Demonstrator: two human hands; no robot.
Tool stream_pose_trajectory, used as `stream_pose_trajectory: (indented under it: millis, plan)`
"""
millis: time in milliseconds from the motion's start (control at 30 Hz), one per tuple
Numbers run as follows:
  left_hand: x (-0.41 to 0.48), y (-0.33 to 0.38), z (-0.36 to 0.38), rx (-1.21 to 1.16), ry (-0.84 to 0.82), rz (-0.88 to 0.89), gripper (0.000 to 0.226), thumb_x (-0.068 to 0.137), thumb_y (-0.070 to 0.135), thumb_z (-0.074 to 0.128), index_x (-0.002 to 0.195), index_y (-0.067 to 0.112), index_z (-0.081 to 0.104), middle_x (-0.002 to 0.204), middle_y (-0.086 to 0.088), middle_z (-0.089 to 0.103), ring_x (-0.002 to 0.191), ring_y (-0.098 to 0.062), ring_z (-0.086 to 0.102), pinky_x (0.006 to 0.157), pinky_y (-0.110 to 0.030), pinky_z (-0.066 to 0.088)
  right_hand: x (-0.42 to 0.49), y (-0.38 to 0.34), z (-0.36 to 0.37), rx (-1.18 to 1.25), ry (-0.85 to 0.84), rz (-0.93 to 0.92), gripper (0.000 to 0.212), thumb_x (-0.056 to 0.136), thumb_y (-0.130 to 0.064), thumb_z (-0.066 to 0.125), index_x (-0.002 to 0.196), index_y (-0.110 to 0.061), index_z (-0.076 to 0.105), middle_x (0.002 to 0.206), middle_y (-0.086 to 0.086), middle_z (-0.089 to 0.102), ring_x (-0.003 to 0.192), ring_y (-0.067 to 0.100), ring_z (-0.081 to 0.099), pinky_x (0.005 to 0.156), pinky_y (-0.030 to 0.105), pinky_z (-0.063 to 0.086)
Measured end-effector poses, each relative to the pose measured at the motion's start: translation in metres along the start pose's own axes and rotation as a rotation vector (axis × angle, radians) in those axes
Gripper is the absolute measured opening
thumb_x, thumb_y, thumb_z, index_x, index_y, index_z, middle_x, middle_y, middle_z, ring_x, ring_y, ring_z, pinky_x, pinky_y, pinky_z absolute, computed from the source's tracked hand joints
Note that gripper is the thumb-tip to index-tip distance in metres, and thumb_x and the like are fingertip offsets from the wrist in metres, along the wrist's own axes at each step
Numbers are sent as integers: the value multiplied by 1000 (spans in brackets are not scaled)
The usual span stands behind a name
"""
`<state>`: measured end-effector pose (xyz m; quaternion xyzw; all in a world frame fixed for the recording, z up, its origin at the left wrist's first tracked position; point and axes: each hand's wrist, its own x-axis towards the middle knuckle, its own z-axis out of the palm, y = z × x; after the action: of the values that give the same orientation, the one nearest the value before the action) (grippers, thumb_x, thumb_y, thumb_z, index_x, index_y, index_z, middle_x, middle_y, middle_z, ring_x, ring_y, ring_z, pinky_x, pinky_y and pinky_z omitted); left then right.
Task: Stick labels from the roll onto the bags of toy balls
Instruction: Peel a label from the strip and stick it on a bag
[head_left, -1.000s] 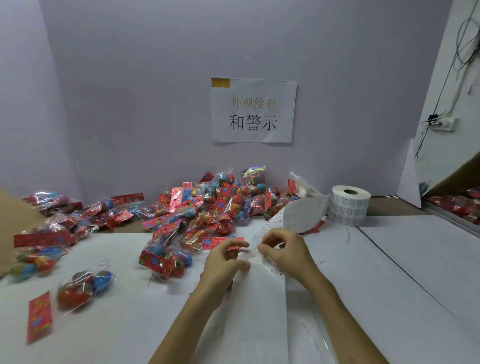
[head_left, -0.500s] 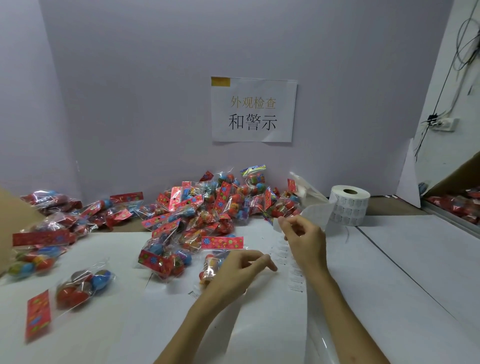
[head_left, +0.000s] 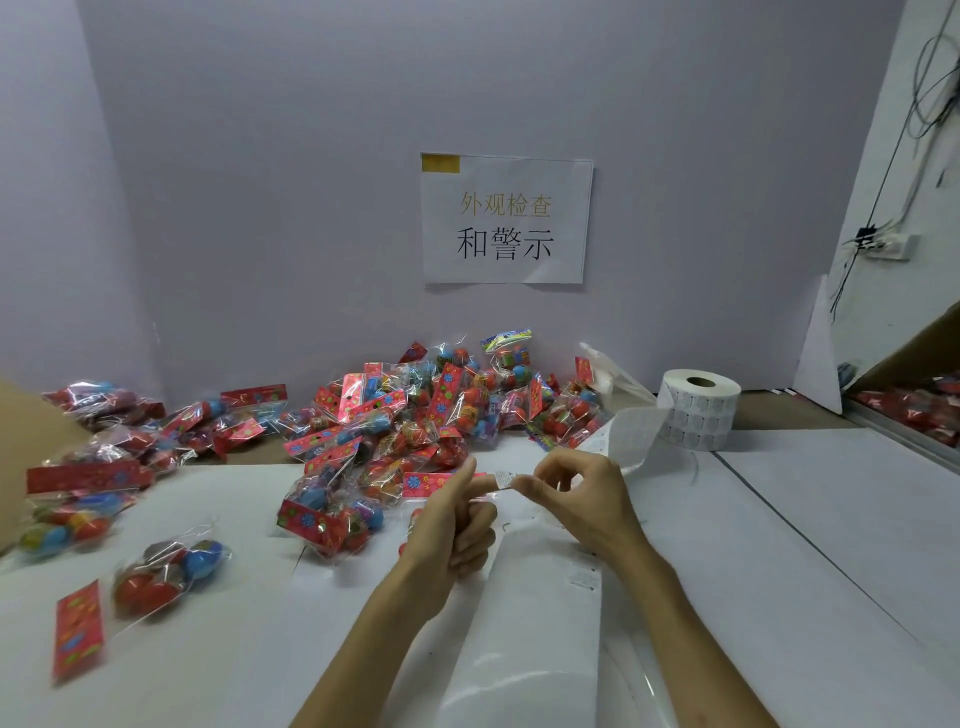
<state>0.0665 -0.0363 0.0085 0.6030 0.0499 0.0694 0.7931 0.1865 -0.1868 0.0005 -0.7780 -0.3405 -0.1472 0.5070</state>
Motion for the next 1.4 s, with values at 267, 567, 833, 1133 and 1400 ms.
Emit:
stream_pose_trajectory:
  millis: [267, 567, 833, 1133, 1400]
  plan:
    - [5, -2, 0, 57, 139, 110, 46, 87, 65, 46, 101, 27, 69, 47, -2, 44, 39, -10, 29, 39, -20, 25, -2, 5, 4, -35, -115, 29, 15, 82, -41, 80, 77, -31, 71, 70, -12, 68, 69, 8, 65, 63, 18, 53]
    - [7, -10, 10, 407, 110, 292, 34, 108, 36, 42, 139, 35, 57, 54, 0, 64, 49, -1, 57, 78, -46, 54, -2, -10, 5, 278, -161, 113, 20, 93, -39, 70, 90, -21, 77, 74, 1, 72, 74, 20, 69, 70, 31, 58]
    - [13, -17, 5, 491, 175, 309, 45, 105, 34, 51, 149, 29, 47, 59, 0, 69, 64, -9, 66, 55, -10, 49, 1, -5, 6, 351, -72, 124, 10, 89, -18, 73, 85, -9, 69, 71, 1, 69, 69, 17, 68, 66, 28, 58]
    - [6, -14, 6, 650, 204, 382, 11, 96, 21, 71, 105, 20, 76, 63, 0, 71, 53, -11, 66, 59, -16, 50, -6, 2, 14, 27, -124, -70, 11, 79, -28, 69, 76, -19, 63, 77, -11, 61, 68, 15, 61, 57, 23, 54]
    - [9, -14, 1, 658, 284, 340, 6, 91, 15, 76, 97, 17, 76, 64, -2, 71, 54, -15, 67, 57, -15, 51, -7, 2, 20, 15, -105, -110, 16, 79, -22, 73, 89, -29, 63, 90, -19, 63, 70, 13, 64, 57, 22, 56]
